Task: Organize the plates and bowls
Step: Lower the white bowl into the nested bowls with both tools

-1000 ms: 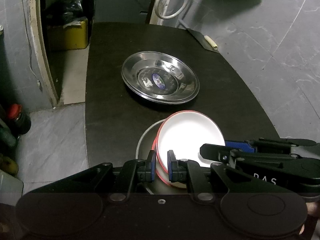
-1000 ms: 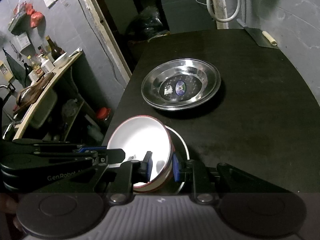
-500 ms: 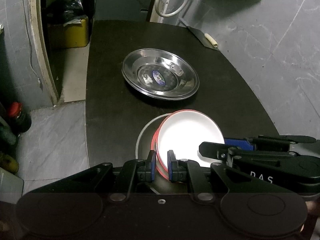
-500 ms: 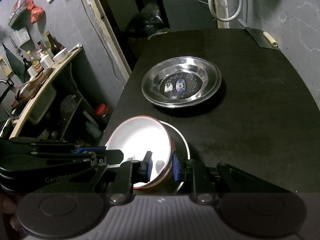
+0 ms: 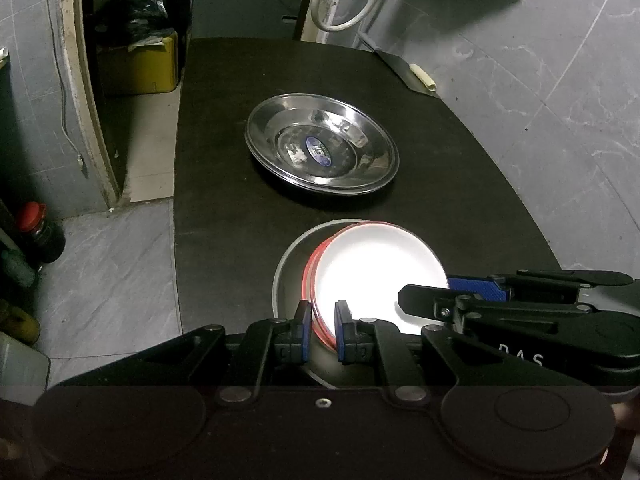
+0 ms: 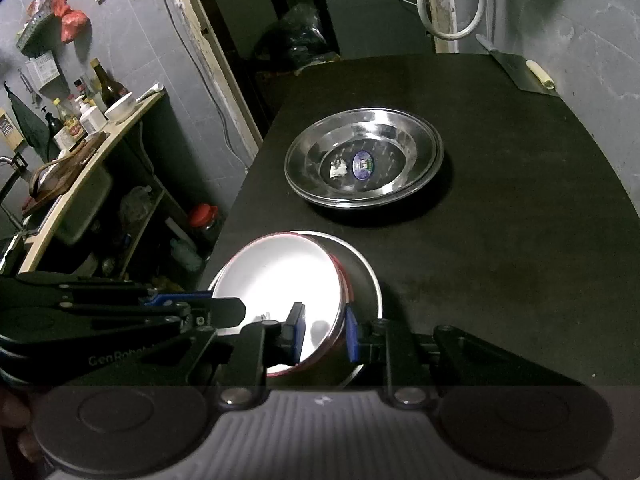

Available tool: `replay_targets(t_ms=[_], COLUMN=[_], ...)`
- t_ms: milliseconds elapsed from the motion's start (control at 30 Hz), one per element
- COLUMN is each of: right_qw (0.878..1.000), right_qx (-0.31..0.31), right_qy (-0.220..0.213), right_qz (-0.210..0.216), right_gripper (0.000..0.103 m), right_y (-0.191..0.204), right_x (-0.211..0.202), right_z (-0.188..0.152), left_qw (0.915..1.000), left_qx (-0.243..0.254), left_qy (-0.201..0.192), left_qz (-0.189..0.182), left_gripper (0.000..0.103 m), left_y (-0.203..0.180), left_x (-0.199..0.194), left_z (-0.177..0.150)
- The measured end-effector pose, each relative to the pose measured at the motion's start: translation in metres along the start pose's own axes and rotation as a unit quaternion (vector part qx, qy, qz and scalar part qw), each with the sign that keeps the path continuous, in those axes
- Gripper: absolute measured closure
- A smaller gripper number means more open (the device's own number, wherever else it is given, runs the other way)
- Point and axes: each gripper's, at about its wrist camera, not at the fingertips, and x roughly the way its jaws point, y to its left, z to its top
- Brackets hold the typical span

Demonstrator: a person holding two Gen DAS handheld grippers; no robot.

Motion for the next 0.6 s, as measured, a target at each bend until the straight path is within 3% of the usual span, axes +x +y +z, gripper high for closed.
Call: replay_targets(t_ms=[600], right_qw=[1.000], right_qx=[0.001], right_qy=[0.004], right_qz=[-0.002], right_gripper=[0.079], right_y=[-0.0023], right_x=[0.0027], right_z=[-0.0023], left_qw=[1.0000], left_qx=[-0.004], left_qy=[0.000], left_qz=[0.001], left_gripper=[0.088], left_y=[0.0025], left_x=[-0.0005], left_z=[-0.0002])
